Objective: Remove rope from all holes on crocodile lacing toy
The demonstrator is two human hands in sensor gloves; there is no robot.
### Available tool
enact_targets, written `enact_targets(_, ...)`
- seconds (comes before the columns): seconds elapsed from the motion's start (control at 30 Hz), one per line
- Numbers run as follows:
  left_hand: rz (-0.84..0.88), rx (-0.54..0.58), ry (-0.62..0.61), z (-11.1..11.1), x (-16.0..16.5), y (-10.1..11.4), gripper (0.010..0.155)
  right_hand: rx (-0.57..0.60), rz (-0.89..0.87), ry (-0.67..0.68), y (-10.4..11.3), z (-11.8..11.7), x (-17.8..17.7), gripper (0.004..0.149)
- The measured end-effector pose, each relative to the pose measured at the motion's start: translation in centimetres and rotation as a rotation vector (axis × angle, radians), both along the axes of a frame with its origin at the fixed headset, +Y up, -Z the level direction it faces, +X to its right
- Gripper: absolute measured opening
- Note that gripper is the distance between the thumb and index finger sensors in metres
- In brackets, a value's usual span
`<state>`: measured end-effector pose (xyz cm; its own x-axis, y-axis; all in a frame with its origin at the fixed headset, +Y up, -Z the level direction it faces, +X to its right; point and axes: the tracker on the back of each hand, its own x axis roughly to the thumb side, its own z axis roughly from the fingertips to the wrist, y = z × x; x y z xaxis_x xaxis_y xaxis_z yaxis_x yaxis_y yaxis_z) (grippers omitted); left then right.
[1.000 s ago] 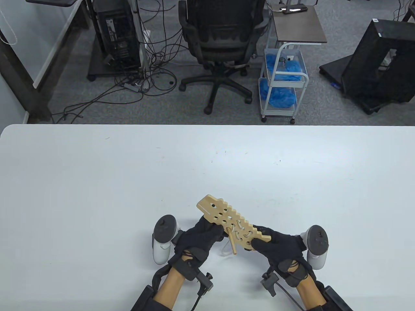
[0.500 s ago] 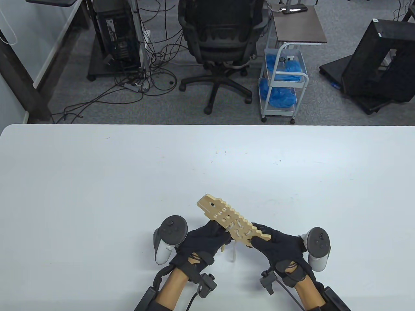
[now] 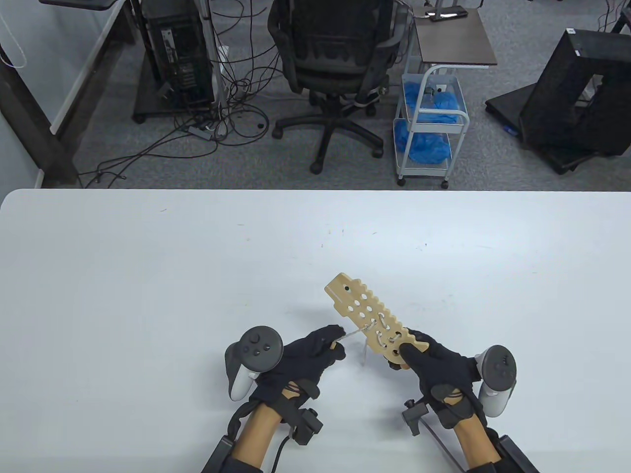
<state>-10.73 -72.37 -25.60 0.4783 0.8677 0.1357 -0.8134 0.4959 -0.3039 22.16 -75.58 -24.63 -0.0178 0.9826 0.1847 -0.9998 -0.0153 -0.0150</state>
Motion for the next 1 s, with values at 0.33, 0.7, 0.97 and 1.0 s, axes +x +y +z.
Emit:
enact_targets(0.33,-0.044,0.020,0.077,-0.6,-1.8,-0.1,0.055,-0.095,-0.047,-0.198,-0.8,-0.1,3.1,0.048)
enact_targets(0.7,-0.173,0.077,0.198,-1.1,-4.0,0.2,0.055,-0.129,-0.111,-0.265,-1.2,-0.3,5.0,0.048)
enact_targets(0.97,-0.217,0.087,0.270,-1.4,-5.6,0.0,0.055,-0.153,-0.126,-0.315,-1.4,-0.2,6.0,0.048)
enact_targets(1.0,-0.217,0.085,0.279,-1.4,-5.9,0.0,0.055,-0.156,-0.134,-0.322,-1.4,-0.2,6.1,0.049)
